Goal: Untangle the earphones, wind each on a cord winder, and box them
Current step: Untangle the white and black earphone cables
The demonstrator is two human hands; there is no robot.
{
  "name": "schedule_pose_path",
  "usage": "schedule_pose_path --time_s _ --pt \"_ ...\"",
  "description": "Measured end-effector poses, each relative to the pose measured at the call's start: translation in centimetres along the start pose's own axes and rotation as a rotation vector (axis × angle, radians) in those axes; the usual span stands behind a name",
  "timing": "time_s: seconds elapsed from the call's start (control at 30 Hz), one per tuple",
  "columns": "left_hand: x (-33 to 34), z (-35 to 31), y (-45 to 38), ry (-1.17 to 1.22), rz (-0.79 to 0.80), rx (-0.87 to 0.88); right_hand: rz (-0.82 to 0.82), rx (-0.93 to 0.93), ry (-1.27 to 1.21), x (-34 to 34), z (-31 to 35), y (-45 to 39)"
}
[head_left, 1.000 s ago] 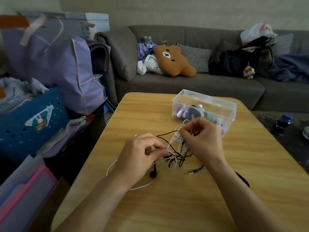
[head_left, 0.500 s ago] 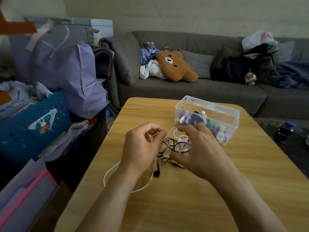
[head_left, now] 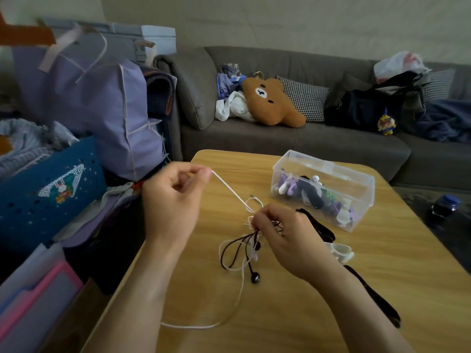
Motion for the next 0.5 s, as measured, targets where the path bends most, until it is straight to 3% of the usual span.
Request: schedule_pose_path --time_s 0.13,0.2,0.33,0.4,0.43,0.5 --pt "-3.0 2.3 -1.2 0.036 -0.273 -0.126 0.049 -0.020 0.156 0.6 -0.7 -0.2" --pt "-3.8 3.9 -1.5 -0.022 -0.296 -0.227 0.047 -0.023 0.181 0.9 -0.7 -0.2" --pt "-2.8 5.1 -1.1 -0.489 -0.069 -0.350 -0.011 -0.041 0.188 0.9 -0.5 -0.1" --pt "-1.7 3.4 -0.6 -0.652 0.006 -0.197 -0.030 -0.050 0.195 0.9 -0.3 -0.1" --pt "-0.6 2.3 -0.2 -0.615 0.074 -0.076 -0.036 -0.054 0.205 0.9 -0.2 -0.1" --pt "2.2 0.3 1.2 -0.453 0.355 0.076 -0.054 -0.066 0.218 1.0 0.0 -0.1"
Point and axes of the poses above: each hand's wrist, its own y-axis away from the middle knuckle, its own x-axis out of the palm, z = x × y, the point moved 5 cm from there along -y, towards the middle knuckle, and after that the axes turned 3 degrees about z, right-handed, at the moved point
